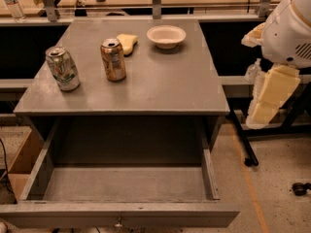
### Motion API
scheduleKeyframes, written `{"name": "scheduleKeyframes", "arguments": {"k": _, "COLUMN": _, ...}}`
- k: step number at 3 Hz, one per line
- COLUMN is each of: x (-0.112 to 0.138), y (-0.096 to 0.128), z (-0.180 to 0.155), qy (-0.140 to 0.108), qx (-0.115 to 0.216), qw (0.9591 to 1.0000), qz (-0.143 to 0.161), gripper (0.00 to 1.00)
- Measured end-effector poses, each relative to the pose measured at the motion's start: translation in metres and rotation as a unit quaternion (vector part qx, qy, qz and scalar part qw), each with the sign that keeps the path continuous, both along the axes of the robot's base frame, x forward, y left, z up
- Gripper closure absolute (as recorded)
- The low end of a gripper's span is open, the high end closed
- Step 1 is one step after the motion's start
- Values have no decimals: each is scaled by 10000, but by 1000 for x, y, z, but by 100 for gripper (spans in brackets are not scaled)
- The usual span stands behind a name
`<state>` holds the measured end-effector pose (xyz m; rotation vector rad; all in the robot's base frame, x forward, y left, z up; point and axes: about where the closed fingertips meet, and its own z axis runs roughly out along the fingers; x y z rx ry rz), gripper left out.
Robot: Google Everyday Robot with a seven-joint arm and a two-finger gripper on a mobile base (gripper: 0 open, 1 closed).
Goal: Place 7up can into top drawer
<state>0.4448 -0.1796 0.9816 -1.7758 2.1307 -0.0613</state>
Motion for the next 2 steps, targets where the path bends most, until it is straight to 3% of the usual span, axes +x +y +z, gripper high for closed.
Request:
{"name": "scheduleKeyframes", "arguments": {"k": 1, "x": 16, "y": 56, "z": 19, "qy": -261, "qx": 441, "qw": 9964, "qz": 675, "gripper": 0}}
{"name": "scheduleKeyframes", "arguments": {"k": 2, "x": 39, "y": 110, "z": 42, "qy": -517, "qx": 733, "qw": 9868, "qz": 1345, "gripper": 0}}
